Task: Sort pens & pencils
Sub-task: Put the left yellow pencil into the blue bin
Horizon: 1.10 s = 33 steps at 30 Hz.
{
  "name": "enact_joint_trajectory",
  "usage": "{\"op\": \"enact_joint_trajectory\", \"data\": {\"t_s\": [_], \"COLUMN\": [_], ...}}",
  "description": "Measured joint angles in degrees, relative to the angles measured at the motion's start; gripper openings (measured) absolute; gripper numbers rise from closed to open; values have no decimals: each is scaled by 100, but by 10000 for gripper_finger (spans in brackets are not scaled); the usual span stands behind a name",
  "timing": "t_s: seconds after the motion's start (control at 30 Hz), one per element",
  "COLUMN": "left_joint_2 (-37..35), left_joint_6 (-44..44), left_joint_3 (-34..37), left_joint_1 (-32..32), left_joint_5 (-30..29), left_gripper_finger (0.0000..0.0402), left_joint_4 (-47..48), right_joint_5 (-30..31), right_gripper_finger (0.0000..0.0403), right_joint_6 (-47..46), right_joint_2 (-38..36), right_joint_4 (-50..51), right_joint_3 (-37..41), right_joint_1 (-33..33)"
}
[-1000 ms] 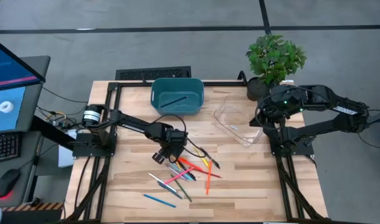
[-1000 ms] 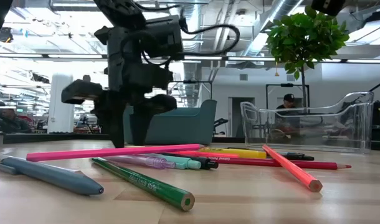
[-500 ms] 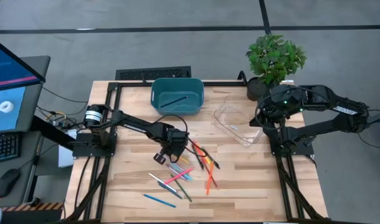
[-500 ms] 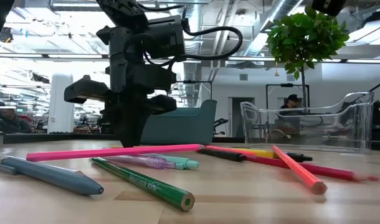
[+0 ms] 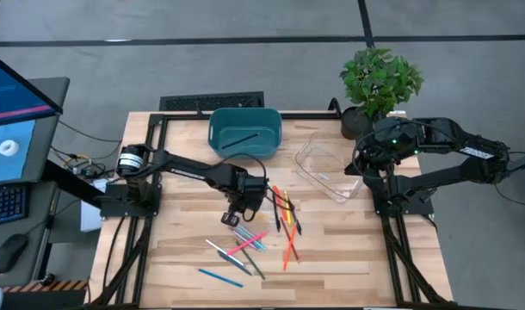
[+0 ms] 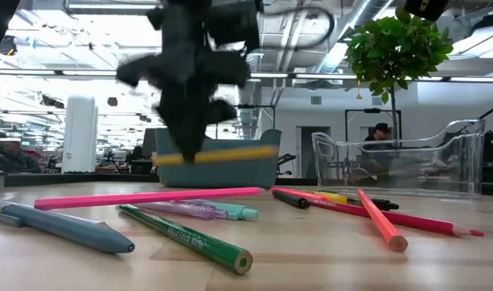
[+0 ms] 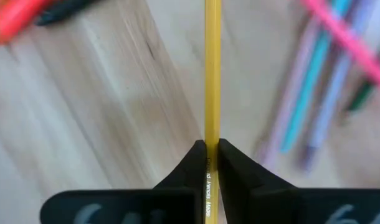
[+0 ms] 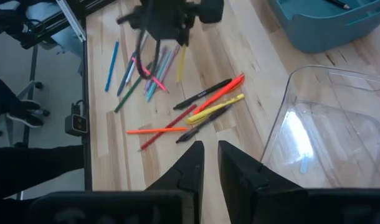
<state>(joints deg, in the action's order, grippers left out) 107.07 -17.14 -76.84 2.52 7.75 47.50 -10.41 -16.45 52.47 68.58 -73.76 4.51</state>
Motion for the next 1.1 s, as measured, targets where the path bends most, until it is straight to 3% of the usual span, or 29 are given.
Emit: {"op": "enact_joint_trajectory", "data": {"t_s": [0.4, 0.83, 0.97, 1.1], "left_joint_2": [-1067, -2582, -2897, -2984], "left_joint_6": [1479, 1783, 1932, 2340], "left_joint_3": [-1676, -1979, -1981, -1978], "left_joint_1": [29, 50, 45, -307], "left_joint_5": [101, 245, -798, -2080], "left_gripper_finger": [9, 11, 12, 12], "left_joint_4": [-116, -2581, -2465, -1512], "right_joint_5": [0, 0, 1, 0], "right_gripper_finger": [69, 69, 69, 69], "right_joint_6": [48, 193, 192, 192], "right_joint_2": [0, 2, 2, 2], "right_joint_4": [-20, -212, -370, -542], "right_joint_3": [0, 0, 0, 0], "right_joint_1": [0, 0, 2, 2]}}
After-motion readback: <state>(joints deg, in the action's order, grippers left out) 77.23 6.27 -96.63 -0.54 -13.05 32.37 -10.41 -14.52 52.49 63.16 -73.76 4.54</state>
